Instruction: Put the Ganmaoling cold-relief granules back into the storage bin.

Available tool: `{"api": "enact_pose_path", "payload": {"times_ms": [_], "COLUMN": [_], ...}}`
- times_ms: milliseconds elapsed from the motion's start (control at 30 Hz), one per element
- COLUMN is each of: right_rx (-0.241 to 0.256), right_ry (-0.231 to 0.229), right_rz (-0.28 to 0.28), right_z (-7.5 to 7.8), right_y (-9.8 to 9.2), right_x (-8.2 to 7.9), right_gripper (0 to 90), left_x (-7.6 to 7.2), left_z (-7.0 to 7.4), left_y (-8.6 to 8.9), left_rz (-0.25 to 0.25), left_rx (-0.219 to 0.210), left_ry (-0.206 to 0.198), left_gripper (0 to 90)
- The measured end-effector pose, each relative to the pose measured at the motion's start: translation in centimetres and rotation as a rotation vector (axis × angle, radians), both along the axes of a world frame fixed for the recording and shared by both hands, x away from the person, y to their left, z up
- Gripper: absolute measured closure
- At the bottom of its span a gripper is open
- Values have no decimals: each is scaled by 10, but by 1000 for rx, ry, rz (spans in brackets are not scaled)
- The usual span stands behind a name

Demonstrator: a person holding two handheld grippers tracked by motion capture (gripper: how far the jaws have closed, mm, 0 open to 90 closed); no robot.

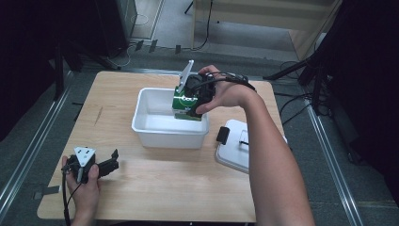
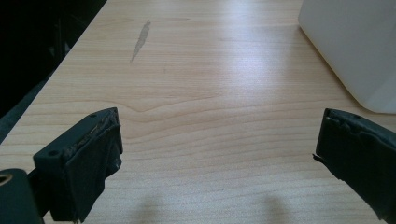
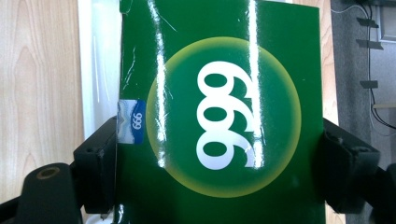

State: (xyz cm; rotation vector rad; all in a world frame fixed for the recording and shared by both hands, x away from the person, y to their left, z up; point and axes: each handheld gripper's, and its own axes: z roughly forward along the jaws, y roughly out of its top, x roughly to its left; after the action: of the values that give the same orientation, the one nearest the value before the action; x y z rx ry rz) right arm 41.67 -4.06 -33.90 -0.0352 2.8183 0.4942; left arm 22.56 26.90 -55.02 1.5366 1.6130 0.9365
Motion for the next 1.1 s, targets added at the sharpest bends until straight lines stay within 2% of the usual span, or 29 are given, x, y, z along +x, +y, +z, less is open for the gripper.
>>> {"api": "enact_pose_path", "payload": {"times_ms": [467, 633, 833, 1100], "right_rx": [-36, -30, 1, -9], "right_ry": [18, 31, 52, 72], "right_rz": [-5, -12, -14, -5], "right_z": [-25, -36, -48, -58], "right_y": [0, -4, -10, -9], "right_x": [6, 8, 11, 14], "right_gripper": [165, 164, 164, 163], "left_x": [0, 0, 0, 0], "left_z": [0, 0, 0, 0], "left_y": [0, 0, 0, 0], "left_rz": [-2, -3, -2, -1], "left_rx": [-1, -1, -1, -2], "left_ry": [1, 1, -2, -3], "left_gripper": [12, 12, 12, 12]}}
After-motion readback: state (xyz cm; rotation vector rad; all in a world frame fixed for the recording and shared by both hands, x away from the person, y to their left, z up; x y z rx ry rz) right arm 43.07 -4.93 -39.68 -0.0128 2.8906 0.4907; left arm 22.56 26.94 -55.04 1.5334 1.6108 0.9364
